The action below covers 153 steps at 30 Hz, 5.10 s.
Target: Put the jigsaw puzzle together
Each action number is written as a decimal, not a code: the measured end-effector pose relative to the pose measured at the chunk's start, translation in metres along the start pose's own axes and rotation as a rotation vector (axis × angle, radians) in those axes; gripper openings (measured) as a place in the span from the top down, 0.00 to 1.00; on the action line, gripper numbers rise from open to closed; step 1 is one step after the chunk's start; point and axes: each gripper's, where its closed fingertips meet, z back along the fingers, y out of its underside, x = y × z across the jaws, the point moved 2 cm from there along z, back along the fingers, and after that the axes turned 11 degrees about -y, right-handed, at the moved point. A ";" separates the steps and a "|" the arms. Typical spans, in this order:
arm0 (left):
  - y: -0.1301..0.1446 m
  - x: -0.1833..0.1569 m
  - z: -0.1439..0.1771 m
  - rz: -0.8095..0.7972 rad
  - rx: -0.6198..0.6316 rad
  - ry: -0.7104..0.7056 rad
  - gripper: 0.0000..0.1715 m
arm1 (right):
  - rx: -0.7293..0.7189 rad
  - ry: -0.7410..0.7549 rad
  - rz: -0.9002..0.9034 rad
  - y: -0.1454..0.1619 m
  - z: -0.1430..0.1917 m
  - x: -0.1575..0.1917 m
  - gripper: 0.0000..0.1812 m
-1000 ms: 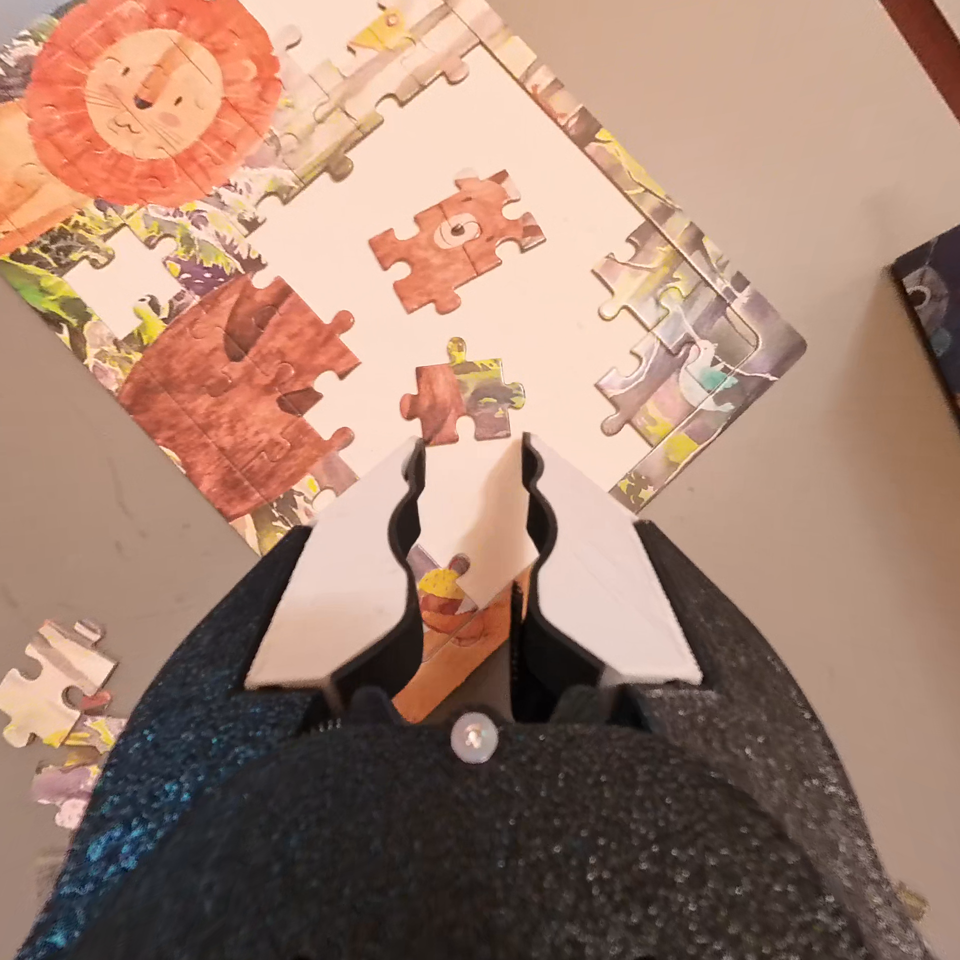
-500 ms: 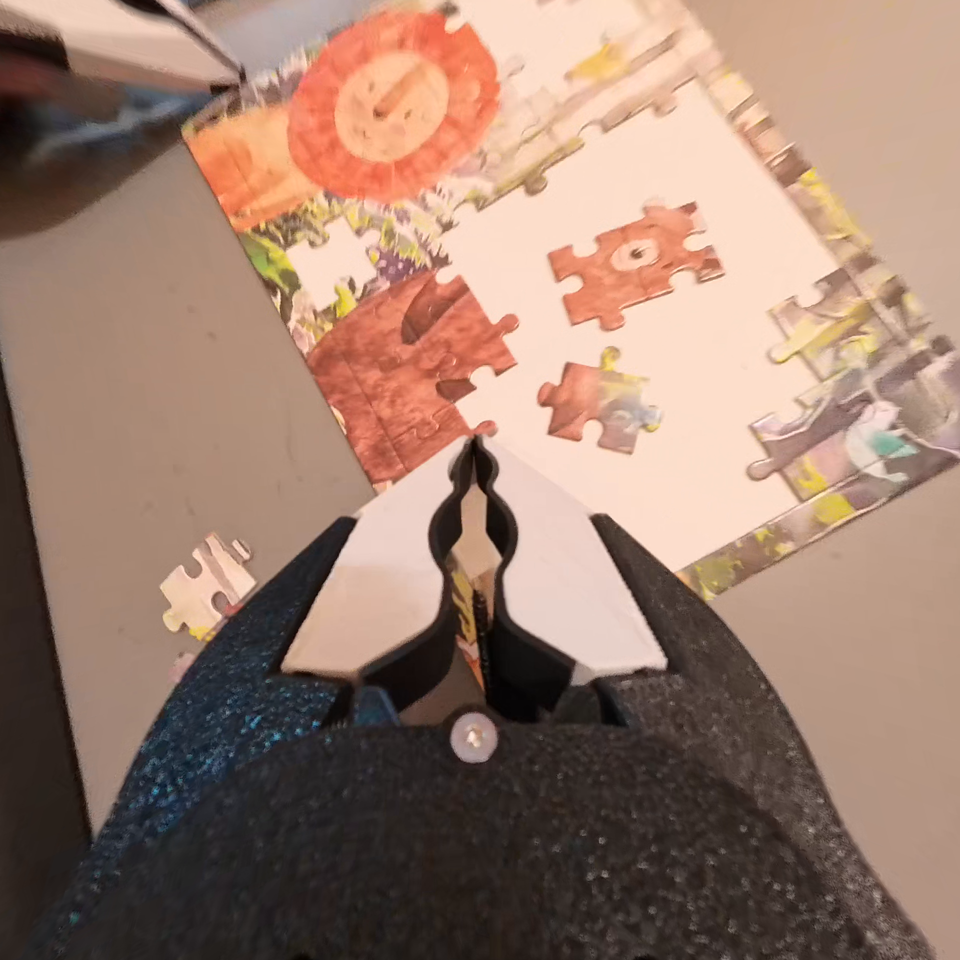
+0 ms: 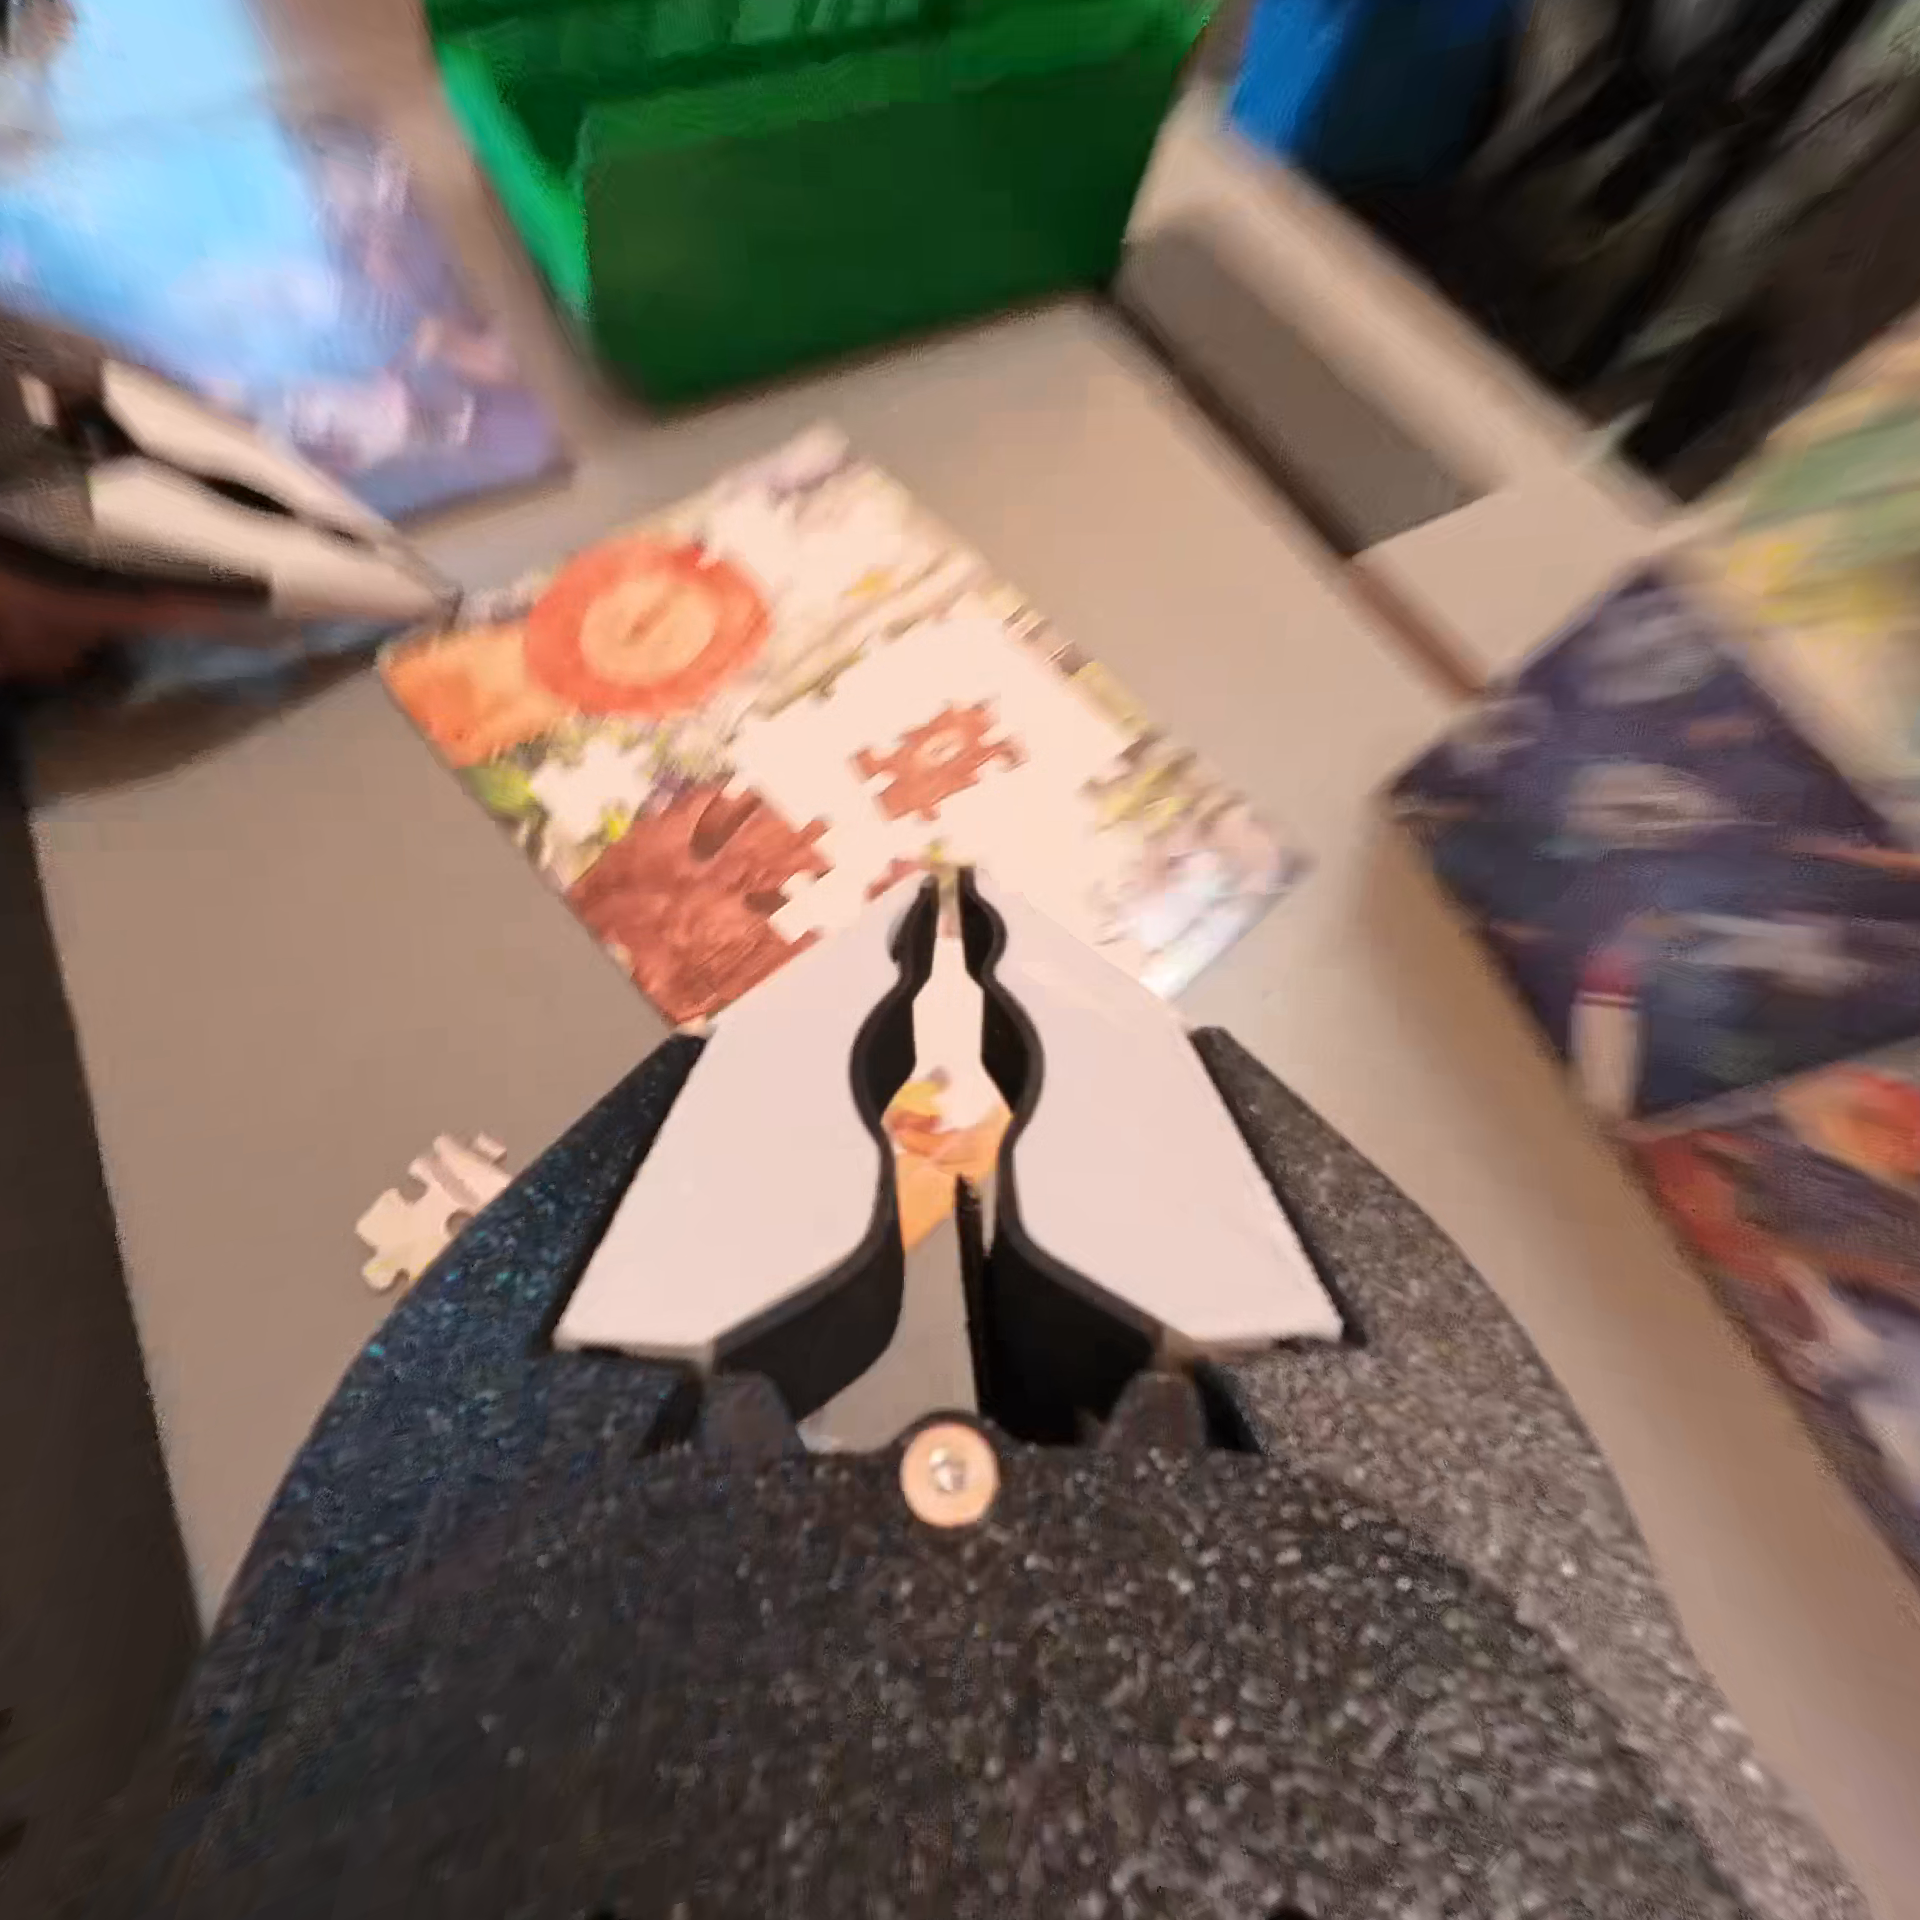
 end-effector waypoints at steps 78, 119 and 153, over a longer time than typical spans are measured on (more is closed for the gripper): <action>-0.061 -0.084 0.043 -0.062 -0.416 0.119 0.98 | 0.415 0.136 -0.323 0.184 0.108 -0.083 0.88; -0.056 -0.089 0.036 -0.072 -0.374 0.159 0.99 | 0.481 -0.243 0.230 0.062 -0.098 0.008 0.88; -0.057 -0.083 0.037 0.036 -0.361 0.225 0.98 | 0.421 -0.125 0.085 0.005 -0.177 -0.013 0.88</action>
